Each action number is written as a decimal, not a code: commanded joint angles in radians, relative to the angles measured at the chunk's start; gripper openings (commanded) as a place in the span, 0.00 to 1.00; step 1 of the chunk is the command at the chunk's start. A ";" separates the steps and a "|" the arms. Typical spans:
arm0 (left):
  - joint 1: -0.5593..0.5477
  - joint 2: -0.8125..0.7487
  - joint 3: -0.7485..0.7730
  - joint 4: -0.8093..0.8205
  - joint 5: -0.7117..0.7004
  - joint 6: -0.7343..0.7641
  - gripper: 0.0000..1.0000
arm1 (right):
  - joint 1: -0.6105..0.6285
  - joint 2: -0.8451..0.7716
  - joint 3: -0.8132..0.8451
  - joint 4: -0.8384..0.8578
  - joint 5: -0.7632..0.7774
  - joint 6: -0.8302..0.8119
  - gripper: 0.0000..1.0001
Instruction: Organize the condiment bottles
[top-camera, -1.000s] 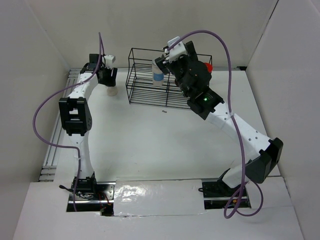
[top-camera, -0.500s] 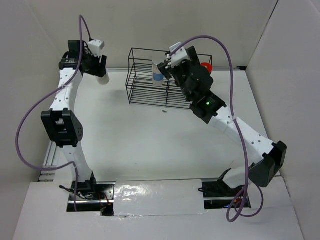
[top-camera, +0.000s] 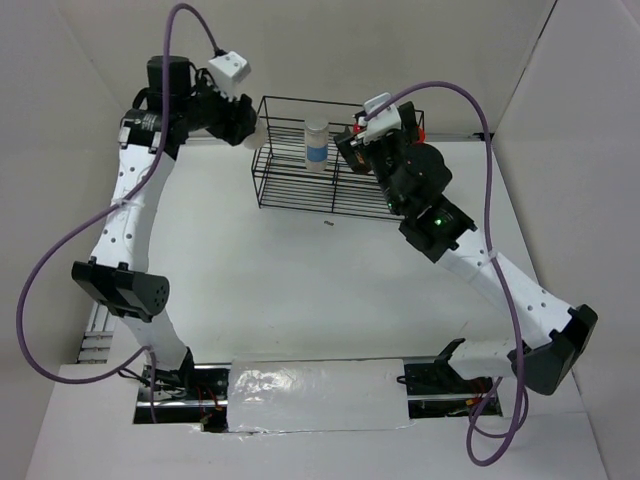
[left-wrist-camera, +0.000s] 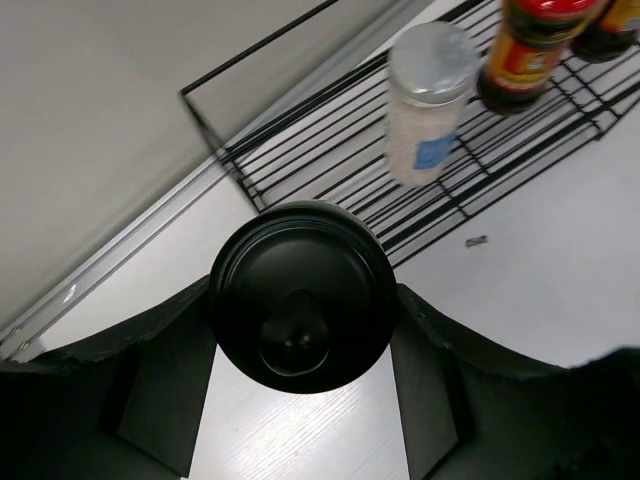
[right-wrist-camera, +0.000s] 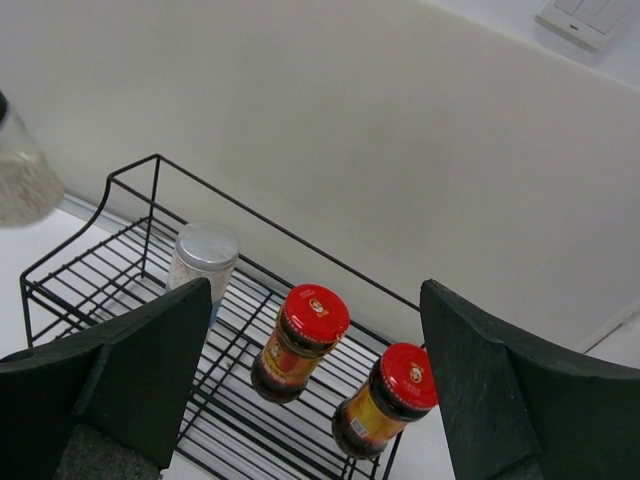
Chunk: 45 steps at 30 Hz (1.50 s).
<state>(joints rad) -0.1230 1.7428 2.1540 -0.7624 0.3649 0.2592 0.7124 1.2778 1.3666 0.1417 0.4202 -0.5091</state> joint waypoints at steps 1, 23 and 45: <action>-0.076 0.040 0.096 0.040 0.008 0.014 0.00 | -0.007 -0.061 -0.012 -0.011 0.029 0.027 0.91; -0.156 0.280 0.090 0.144 -0.161 0.049 0.00 | -0.005 -0.173 -0.081 -0.074 0.109 0.043 0.90; -0.155 0.376 0.095 0.121 -0.150 0.000 0.85 | -0.005 -0.182 -0.100 -0.088 0.146 0.041 1.00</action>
<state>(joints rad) -0.2787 2.0914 2.2124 -0.6743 0.2111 0.2813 0.7090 1.1255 1.2800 0.0547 0.5423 -0.4686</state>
